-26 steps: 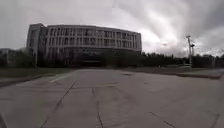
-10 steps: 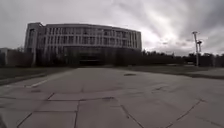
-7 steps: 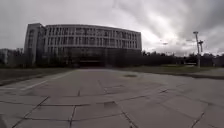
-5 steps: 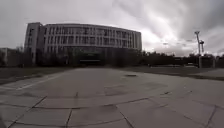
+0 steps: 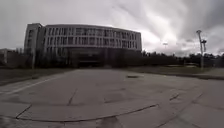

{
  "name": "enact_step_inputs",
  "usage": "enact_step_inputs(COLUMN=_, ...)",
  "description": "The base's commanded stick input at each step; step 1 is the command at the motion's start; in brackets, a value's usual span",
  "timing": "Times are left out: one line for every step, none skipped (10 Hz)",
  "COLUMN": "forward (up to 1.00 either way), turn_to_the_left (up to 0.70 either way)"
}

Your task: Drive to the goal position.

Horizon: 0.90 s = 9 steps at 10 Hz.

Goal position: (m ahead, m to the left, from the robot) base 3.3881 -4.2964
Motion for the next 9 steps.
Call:
enact_step_inputs(forward=0.70, turn_to_the_left=0.30)
enact_step_inputs(forward=0.70, turn_to_the_left=0.31)
enact_step_inputs(forward=0.70, turn_to_the_left=0.25)
enact_step_inputs(forward=0.70, turn_to_the_left=0.07)
enact_step_inputs(forward=0.70, turn_to_the_left=0.00)
enact_step_inputs(forward=0.70, turn_to_the_left=0.00)
enact_step_inputs(forward=0.70, turn_to_the_left=0.00)
enact_step_inputs(forward=0.70, turn_to_the_left=0.00)
enact_step_inputs(forward=0.70, turn_to_the_left=0.00)
